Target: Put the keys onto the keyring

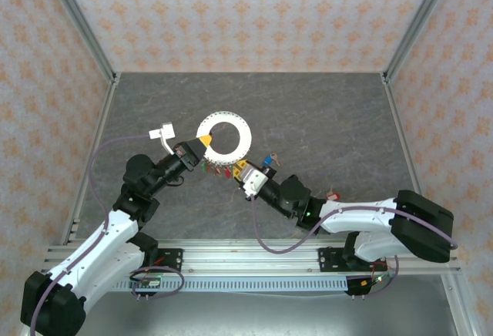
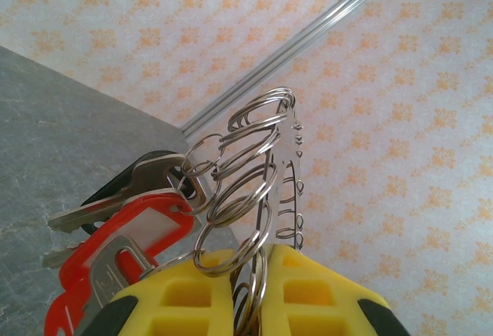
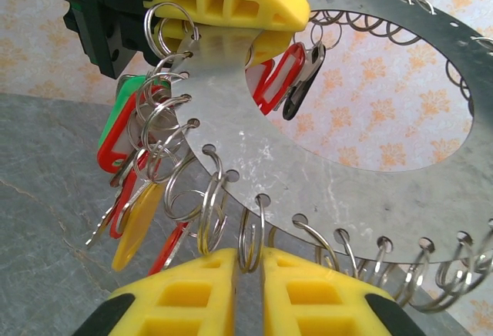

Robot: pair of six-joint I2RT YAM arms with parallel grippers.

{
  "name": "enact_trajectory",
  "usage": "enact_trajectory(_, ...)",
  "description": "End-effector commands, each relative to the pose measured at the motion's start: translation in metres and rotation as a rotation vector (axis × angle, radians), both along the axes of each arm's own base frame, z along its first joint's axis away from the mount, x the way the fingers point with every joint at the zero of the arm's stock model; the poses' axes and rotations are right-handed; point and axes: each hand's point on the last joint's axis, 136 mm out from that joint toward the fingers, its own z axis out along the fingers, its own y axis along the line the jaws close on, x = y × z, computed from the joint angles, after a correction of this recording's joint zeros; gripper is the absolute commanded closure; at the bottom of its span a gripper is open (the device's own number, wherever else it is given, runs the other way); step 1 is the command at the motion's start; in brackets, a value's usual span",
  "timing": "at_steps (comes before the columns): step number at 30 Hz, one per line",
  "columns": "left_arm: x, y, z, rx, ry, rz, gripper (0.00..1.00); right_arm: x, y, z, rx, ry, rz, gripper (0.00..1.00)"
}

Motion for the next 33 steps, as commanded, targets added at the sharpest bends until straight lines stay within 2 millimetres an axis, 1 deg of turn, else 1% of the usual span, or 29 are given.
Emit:
enact_trajectory(1,-0.0099,-0.0018,0.037,-0.036,-0.103,-0.026,1.0,0.0026,0.0037,0.0262,0.096,-0.013,0.013,0.86)
enact_trajectory(6,-0.0101,-0.0018,0.0372,-0.037,-0.103,-0.026,1.0,0.0017,0.0033,0.0298,0.124,-0.01,0.026,0.86)
enact_trajectory(10,-0.0101,-0.0016,0.0375,-0.038,-0.104,-0.026,1.0,0.0033,0.0037,0.0282,0.125,-0.001,0.024,0.86)
enact_trajectory(13,-0.0101,-0.0017,0.0374,-0.04,-0.102,-0.026,1.0,0.0033,0.0044,0.0275,0.128,0.001,0.025,0.88)
enact_trajectory(23,-0.0094,-0.0013,0.0359,-0.04,-0.095,-0.022,1.0,0.0048,0.0026,0.0303,0.155,0.001,0.019,0.88)
enact_trajectory(27,-0.0083,-0.0001,0.0354,-0.041,-0.092,-0.013,1.0,0.0045,0.0021,0.0298,0.155,0.001,0.019,0.93)
enact_trajectory(29,-0.0075,0.0005,0.0348,-0.042,-0.088,-0.008,1.0,0.0054,0.0013,0.029,0.154,0.003,0.012,1.0)
enact_trajectory(33,-0.0036,0.005,0.0296,-0.038,-0.066,0.026,1.0,0.008,-0.0026,0.0263,0.159,0.02,-0.011,1.0)
